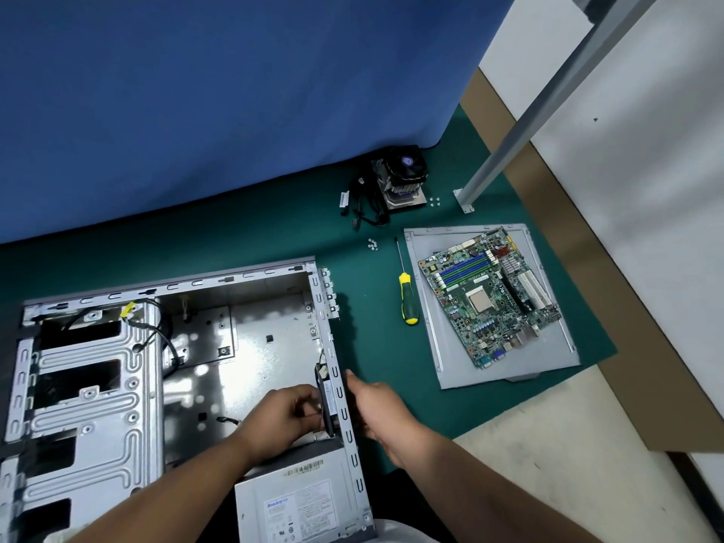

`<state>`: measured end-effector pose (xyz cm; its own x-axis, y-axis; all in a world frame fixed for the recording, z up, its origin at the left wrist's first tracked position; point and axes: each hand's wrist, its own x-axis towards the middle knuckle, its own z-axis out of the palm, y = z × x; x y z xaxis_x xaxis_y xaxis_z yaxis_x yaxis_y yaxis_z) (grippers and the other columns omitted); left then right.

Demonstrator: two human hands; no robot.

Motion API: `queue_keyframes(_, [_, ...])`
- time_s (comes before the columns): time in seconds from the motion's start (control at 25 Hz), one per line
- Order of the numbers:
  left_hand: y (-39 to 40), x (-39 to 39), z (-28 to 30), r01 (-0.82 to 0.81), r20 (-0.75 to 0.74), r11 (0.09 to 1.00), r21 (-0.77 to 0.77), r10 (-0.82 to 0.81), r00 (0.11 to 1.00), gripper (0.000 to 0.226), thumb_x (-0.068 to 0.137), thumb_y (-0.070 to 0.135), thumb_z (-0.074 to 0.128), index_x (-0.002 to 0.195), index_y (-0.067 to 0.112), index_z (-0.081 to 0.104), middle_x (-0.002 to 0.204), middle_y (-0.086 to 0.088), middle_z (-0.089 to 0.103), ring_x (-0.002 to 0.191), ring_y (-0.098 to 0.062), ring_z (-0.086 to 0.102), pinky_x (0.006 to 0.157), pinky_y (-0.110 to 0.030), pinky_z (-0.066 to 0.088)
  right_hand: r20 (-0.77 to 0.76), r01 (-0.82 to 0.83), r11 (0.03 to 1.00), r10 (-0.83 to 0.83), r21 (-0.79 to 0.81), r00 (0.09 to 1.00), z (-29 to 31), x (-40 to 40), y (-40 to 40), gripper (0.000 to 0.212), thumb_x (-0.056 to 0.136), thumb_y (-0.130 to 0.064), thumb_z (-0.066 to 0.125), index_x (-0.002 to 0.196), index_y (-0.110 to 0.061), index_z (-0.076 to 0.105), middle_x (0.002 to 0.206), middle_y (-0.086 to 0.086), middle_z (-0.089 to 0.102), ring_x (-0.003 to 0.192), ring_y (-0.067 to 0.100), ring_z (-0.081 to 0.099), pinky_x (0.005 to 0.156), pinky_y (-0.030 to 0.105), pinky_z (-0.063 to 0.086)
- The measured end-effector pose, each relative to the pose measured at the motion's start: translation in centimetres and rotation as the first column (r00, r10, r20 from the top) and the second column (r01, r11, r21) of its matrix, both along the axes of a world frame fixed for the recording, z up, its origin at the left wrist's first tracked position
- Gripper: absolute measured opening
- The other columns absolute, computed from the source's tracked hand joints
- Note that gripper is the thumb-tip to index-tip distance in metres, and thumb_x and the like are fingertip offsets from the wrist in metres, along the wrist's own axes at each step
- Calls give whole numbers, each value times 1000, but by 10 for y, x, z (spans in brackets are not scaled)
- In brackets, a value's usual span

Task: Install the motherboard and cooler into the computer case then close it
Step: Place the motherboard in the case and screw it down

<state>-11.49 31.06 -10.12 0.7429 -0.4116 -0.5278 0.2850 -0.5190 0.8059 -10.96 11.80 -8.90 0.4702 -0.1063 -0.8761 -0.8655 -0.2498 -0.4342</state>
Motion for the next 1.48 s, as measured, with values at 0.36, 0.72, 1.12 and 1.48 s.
queue_keyframes(0.36, [-2, 0, -9, -52, -48, 999, 9, 53, 997, 12, 85, 11, 77, 85, 23, 72, 76, 3, 76, 58, -7, 63, 59, -24, 49, 39, 16, 1000, -17, 3, 999, 8, -3, 5, 55, 85, -70, 50, 89, -20, 73, 76, 2, 63, 66, 17, 54, 68, 31, 39])
queue_keyframes(0.72, [-6, 14, 2, -112, -228, 992, -59, 96, 969, 15, 80, -17, 67, 86, -3, 69, 70, -12, 75, 62, -19, 72, 58, -20, 53, 149, 13, 997, -2, -74, 989, 9, -6, 7, 47, 92, -59, 49, 79, -18, 68, 72, 4, 69, 65, 19, 58, 68, 33, 46])
queue_keyframes(1.12, [-5, 49, 5, 163, -411, 982, -100, -190, 892, 13, 97, -8, 57, 102, 0, 67, 74, 5, 77, 73, -6, 75, 65, -18, 57, 141, -71, 988, 90, -135, 986, -1, -5, 0, 57, 94, -52, 43, 95, 0, 66, 72, 4, 66, 65, 18, 56, 67, 33, 45])
queue_keyframes(1.48, [-3, 34, -4, 16, -384, 998, -64, -40, 922, 16, 93, -10, 60, 108, -13, 66, 96, -19, 77, 72, -12, 75, 59, -19, 53, 133, -117, 978, 141, -175, 981, 0, -3, -1, 56, 99, -51, 44, 97, 0, 66, 74, 8, 67, 64, 17, 54, 65, 31, 42])
